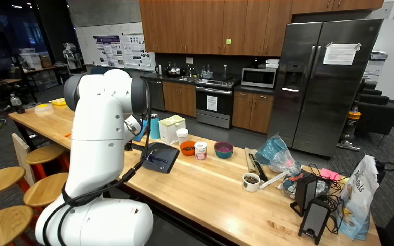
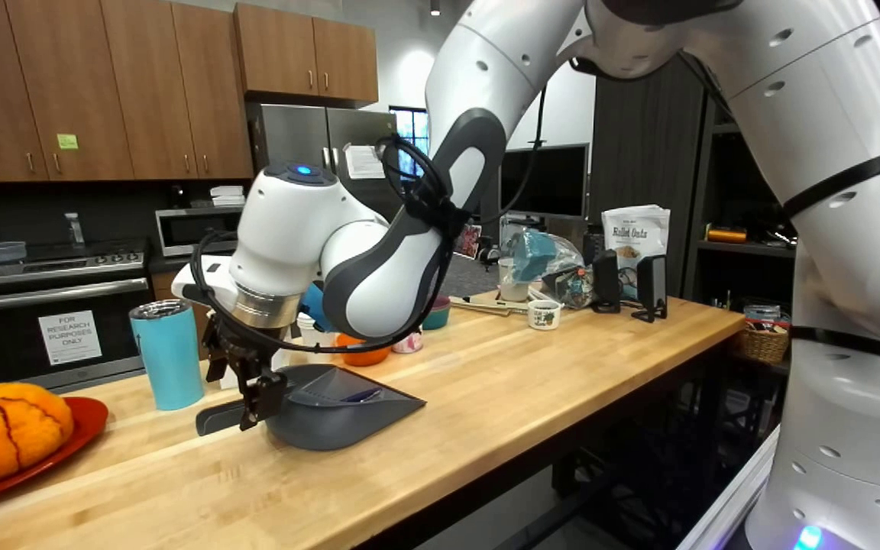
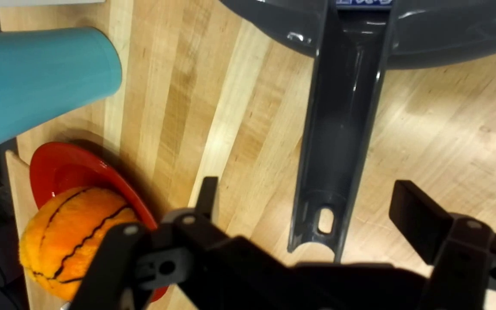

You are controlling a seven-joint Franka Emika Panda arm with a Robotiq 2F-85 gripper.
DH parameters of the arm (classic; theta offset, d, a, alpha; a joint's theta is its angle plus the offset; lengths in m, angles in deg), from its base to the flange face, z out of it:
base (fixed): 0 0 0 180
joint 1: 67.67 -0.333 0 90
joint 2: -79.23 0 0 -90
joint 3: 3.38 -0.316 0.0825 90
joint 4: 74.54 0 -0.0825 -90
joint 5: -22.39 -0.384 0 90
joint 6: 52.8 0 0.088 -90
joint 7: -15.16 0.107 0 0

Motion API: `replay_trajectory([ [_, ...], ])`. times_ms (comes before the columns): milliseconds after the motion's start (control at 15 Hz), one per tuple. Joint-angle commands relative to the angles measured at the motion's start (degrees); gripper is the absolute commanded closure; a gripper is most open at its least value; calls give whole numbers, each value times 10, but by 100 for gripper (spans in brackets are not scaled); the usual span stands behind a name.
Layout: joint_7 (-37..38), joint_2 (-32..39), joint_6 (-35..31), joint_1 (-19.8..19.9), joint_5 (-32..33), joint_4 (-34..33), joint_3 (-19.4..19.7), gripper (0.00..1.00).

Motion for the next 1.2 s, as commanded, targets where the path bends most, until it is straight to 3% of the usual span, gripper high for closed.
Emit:
replay_trajectory([
  [0, 10, 14, -33, -6, 20, 0, 17, 0],
  [200, 6, 28, -47, -7, 25, -3, 22, 0],
  [267, 4, 30, -51, -8, 28, -4, 24, 6],
  [333, 3, 33, -55, -8, 31, -4, 25, 27],
  [467, 4, 35, -66, -10, 41, -4, 29, 39],
  [867, 2, 38, -74, -10, 50, -5, 30, 87],
  [1133, -3, 41, -73, -7, 48, -7, 26, 89],
])
